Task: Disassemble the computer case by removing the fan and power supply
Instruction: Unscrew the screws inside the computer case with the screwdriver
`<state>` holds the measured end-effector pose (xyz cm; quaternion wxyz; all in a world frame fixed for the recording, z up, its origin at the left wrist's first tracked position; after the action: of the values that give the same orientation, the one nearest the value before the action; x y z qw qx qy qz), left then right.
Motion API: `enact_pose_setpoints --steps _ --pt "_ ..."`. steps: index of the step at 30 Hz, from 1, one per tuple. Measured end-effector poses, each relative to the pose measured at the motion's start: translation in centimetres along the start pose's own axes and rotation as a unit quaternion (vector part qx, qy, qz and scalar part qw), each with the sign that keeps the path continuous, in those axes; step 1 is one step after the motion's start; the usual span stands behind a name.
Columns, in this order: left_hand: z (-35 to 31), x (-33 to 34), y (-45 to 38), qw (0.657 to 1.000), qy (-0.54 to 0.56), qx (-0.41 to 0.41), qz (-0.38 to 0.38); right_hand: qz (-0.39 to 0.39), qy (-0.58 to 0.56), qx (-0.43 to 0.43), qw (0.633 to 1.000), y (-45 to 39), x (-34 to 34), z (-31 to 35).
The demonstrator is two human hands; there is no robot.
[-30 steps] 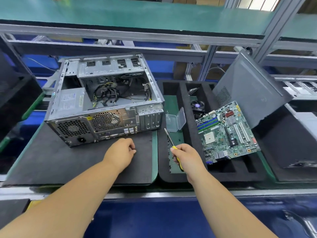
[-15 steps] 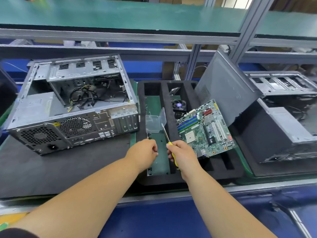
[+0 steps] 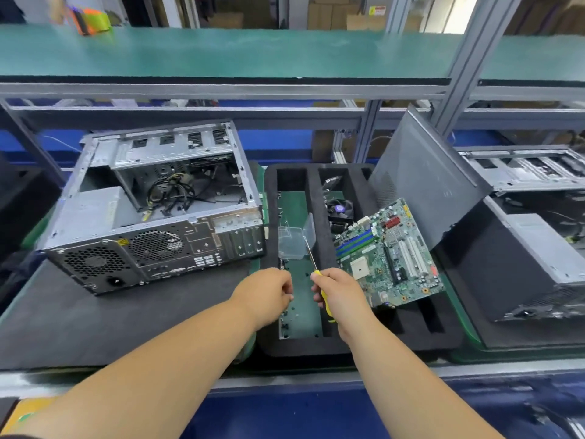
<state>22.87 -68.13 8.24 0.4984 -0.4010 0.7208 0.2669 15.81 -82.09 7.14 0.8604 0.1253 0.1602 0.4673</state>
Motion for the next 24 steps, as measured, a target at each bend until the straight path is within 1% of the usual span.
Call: enact_pose_setpoints --steps 7,10,15,19,24 --pt "3.6 -6.7 1.7 0.998 -0.005 0.015 -0.067 0.074 0.007 -0.025 0.997 2.2 6.9 3.4" --pt "5.5 -9.0 2.6 0.995 -0.008 0.036 -0.098 0.089 0.006 -0.031 0.996 3.4 9.6 4.2" --pt "9.4 -12.8 4.4 0.986 0.007 0.075 -0.150 0.062 0.004 -0.024 0.998 5.3 14.1 4.7" --pt "13.0 -15.4 5.9 0.979 0.024 0.102 -0.172 0.040 0.019 -0.011 0.999 7.0 17.9 4.1" --pt "17.2 -18.6 6.7 0.974 0.040 0.110 -0.196 0.028 0.026 -0.010 0.999 8.8 21.8 3.5"
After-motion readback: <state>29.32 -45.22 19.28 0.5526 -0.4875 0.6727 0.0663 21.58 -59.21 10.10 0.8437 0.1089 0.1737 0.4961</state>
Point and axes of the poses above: each hand's wrist, its own y-axis away from the middle knuckle, its own x-axis out of the palm, z = x × y, the point moved 6 cm from there along -y, towards the middle knuckle, and after that the axes turned 10 degrees about -z, right-handed, at the moved point
